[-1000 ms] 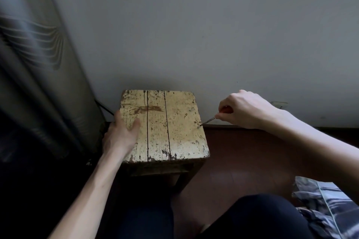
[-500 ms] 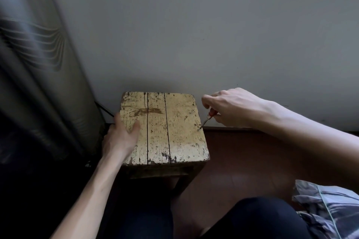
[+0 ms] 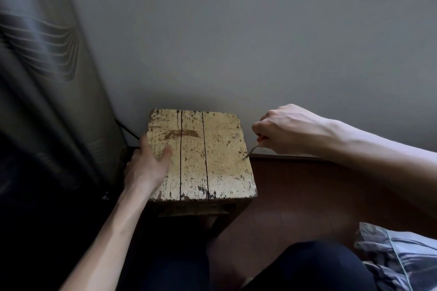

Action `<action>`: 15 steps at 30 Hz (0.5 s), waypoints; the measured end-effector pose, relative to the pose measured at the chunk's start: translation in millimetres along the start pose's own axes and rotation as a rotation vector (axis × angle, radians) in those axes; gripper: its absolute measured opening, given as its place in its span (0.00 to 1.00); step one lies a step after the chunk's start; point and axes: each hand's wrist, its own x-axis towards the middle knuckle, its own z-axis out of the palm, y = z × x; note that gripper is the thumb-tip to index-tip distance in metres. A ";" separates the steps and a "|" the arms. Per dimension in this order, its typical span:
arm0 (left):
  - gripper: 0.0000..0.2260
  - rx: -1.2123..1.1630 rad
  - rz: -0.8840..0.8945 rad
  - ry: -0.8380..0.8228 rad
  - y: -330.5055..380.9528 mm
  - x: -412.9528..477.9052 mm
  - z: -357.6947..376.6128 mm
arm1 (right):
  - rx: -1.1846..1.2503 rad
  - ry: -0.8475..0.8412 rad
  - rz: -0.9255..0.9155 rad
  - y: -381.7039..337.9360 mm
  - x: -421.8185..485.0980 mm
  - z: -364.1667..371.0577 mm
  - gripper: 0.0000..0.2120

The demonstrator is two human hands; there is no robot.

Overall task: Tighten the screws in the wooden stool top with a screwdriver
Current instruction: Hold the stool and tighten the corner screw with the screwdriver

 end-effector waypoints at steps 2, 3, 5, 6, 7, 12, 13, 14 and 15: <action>0.37 -0.003 -0.002 0.000 -0.1 0.8 0.3 | 0.045 -0.022 0.061 -0.9 2.2 1.8 0.14; 0.37 -0.003 -0.004 -0.002 -0.4 1.1 0.5 | 0.083 -0.052 0.108 -1.0 3.4 1.3 0.16; 0.38 0.000 -0.008 -0.007 -0.9 1.8 1.0 | 0.172 -0.122 0.213 -0.2 5.8 -0.1 0.20; 0.38 0.002 -0.010 -0.007 -1.4 2.4 1.3 | 0.208 -0.143 0.251 0.4 6.7 -0.3 0.22; 0.38 0.005 -0.011 -0.007 -1.8 2.8 1.5 | 0.230 -0.158 0.278 0.5 6.9 -0.4 0.22; 0.38 0.010 -0.011 -0.003 -1.4 1.3 1.5 | 0.239 -0.258 0.313 -0.4 0.5 -4.4 0.11; 0.38 0.008 -0.011 -0.005 -1.2 0.1 1.5 | 0.264 -0.281 0.308 1.1 -2.1 -8.0 0.10; 0.38 0.003 -0.011 -0.006 -1.1 -1.1 1.5 | 0.290 -0.283 0.296 2.7 -4.9 -11.2 0.11; 0.38 -0.004 -0.012 -0.005 -0.8 -1.7 1.4 | 0.293 -0.265 0.276 3.9 -7.4 -13.1 0.10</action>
